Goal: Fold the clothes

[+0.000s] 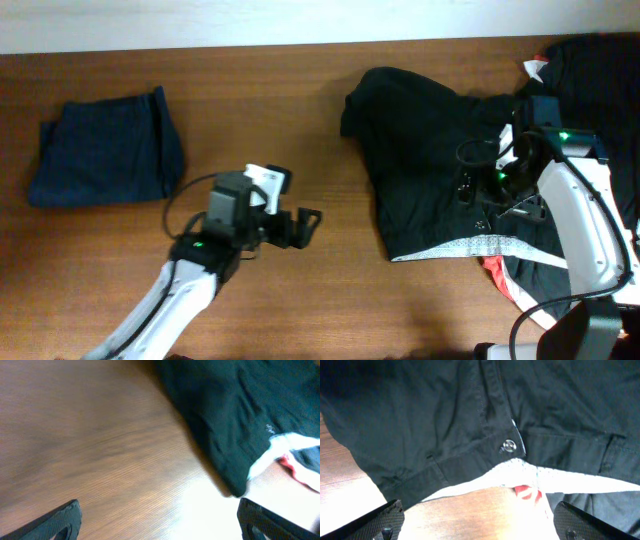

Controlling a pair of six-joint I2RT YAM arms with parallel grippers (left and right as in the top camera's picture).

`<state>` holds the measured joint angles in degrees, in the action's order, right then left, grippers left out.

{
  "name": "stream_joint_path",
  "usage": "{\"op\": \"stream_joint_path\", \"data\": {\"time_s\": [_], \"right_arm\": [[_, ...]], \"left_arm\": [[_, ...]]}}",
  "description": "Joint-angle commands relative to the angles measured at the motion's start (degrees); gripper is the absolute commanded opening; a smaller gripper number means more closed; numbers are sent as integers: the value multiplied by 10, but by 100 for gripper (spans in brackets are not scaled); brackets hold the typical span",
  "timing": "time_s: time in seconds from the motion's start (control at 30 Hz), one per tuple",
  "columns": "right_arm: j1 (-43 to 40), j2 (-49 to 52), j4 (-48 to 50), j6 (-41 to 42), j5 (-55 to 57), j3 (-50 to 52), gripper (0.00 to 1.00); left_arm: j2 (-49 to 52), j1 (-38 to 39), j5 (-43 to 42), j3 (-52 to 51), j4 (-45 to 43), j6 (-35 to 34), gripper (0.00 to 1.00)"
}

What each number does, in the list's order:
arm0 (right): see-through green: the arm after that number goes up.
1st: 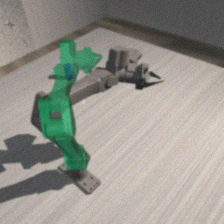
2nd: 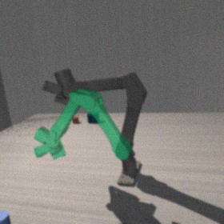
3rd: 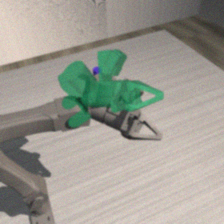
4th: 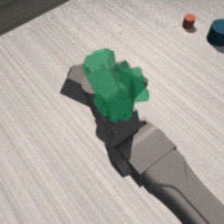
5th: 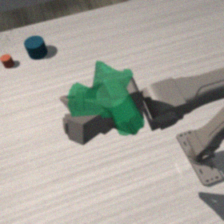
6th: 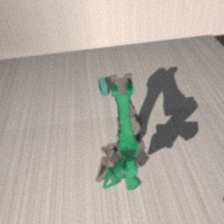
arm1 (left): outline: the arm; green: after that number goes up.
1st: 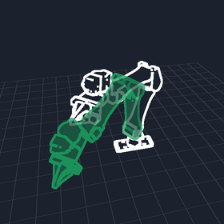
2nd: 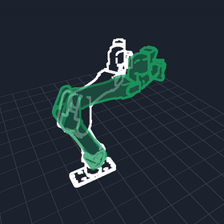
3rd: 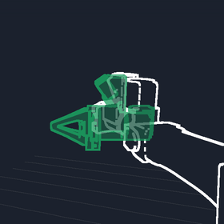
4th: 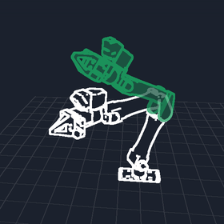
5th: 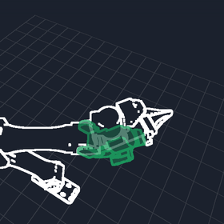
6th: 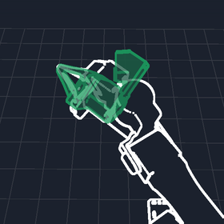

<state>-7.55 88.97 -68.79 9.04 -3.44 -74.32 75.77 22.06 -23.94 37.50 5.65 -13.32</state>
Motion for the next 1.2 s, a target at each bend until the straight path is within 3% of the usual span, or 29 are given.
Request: {"op": "stream_joint_path", "data": {"time_s": [0.0, 0.4, 0.5, 0.6, 0.8, 0.83, 0.9, 0.97, 1.07, 1.1, 1.17], "right_arm": [[-25, -12, 0, 11, 9, -5, 99], [-68, -12, -8, 11, 9, -5, 99], [-68, -12, -9, 11, 9, -5, 99], [-68, -12, -9, 11, 9, -5, 99], [-68, -12, -9, 11, 7, -5, 99], [-68, -12, -9, 11, 7, -5, 99], [-68, -12, -9, 11, 7, -5, 99], [-68, -12, -8, 9, 8, -5, 99], [-68, -12, -5, 9, 10, -5, 99], [-68, -12, -4, 9, 10, -5, 99], [-68, -12, -2, 9, 9, -5, 99]], "left_arm": [[79, 58, -44, 10, -56, -101, 99], [262, 226, -14, 10, -271, -321, 99], [310, 263, -2, 10, -356, -364, 89], [341, 284, 31, 13, -412, -369, 70], [360, 287, 68, 31, -416, -368, 0], [360, 282, 68, 31, -416, -364, 1], [356, 262, 48, 31, -403, -333, 0], [333, 225, -28, 31, -359, -292, 1], [248, 127, -149, 31, -191, -233, 0], [200, 71, -150, 31, -99, -198, 1], [130, -19, -127, 31, -2, -139, 1]]}}
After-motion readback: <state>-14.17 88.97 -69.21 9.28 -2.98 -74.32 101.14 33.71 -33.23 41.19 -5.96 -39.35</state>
